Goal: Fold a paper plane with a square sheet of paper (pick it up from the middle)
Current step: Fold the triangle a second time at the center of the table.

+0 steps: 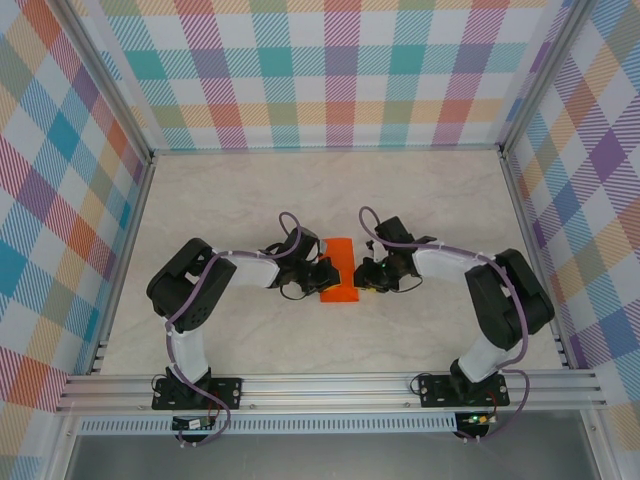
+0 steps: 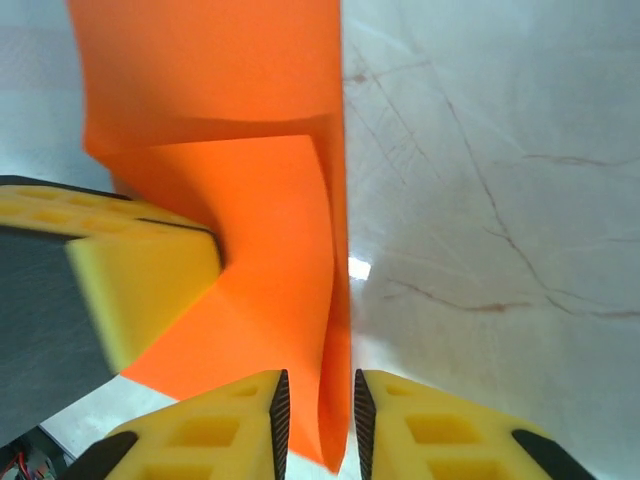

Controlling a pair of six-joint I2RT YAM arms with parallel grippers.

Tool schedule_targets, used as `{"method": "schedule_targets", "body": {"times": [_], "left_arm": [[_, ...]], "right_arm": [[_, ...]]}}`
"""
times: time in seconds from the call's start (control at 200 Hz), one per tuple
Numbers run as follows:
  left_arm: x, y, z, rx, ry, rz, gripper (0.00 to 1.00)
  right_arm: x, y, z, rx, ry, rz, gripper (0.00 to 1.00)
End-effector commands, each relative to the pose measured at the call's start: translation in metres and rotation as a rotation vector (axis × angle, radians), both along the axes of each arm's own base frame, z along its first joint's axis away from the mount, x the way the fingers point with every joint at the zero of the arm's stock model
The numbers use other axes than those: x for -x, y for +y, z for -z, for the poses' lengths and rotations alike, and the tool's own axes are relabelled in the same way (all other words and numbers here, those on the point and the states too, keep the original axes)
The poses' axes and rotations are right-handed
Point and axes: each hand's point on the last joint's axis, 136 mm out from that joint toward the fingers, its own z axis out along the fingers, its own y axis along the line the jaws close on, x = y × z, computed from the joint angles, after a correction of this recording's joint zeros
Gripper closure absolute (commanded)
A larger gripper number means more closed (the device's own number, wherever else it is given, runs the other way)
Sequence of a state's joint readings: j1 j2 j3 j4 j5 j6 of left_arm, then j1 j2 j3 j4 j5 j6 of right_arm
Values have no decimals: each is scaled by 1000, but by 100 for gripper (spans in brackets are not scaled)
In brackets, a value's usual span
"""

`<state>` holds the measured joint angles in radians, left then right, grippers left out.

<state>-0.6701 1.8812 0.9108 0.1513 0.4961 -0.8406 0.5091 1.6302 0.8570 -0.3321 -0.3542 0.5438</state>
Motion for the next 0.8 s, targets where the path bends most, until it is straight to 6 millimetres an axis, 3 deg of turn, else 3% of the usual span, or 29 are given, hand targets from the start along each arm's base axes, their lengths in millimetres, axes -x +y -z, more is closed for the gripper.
{"method": "schedule_targets", "body": {"times": [0.0,0.37,0.795], "left_arm": [[17,22,34,-143,83,-10,95],[17,24,37,-161,92,-19,97],[16,25,39,-180,96,-21,98]], "right_arm": [[-4,0,-17,-2,-58,-32,73],[14,43,-13,-83,-15,-182,93],[13,28,19,49,30,-152,97]]}}
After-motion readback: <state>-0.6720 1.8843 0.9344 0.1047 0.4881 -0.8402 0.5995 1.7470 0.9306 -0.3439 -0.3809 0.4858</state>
